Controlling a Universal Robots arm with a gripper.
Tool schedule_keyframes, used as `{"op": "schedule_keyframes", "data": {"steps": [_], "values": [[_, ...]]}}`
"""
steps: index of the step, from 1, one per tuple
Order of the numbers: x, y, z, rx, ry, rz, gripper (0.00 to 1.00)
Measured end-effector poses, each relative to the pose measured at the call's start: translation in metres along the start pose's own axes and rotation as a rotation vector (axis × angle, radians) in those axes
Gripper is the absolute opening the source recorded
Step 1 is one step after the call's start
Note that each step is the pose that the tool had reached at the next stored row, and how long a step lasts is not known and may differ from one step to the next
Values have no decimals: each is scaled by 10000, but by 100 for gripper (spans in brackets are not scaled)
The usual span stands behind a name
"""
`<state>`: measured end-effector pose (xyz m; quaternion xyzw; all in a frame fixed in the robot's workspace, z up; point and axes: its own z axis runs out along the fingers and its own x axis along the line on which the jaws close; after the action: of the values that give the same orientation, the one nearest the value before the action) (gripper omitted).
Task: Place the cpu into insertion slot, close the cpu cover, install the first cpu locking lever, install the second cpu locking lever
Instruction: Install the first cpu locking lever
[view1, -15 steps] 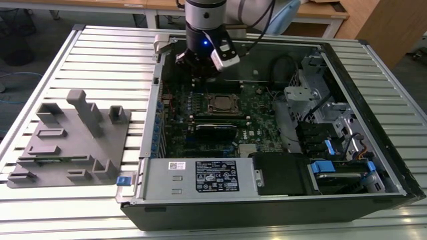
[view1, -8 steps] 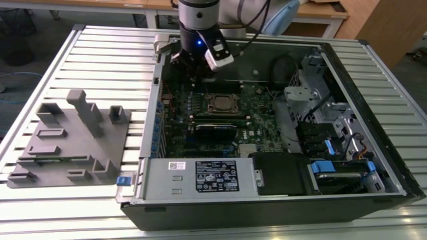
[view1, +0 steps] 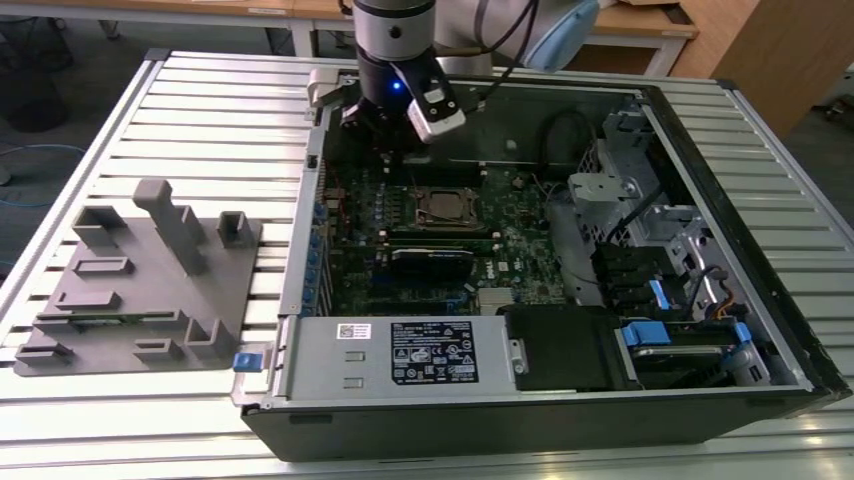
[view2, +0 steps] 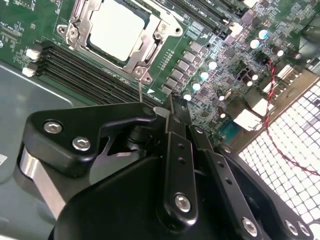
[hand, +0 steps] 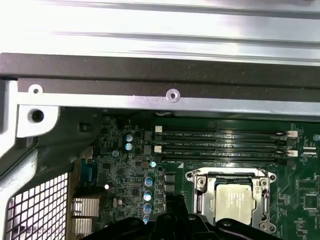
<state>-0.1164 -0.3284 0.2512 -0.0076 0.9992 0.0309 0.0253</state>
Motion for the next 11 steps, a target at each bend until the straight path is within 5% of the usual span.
{"op": "schedule_keyframes", "data": {"steps": [7,11], "values": [[82,3,-3,-98,-388,-18,11],[87,4,-3,-111,-427,-21,11]]}}
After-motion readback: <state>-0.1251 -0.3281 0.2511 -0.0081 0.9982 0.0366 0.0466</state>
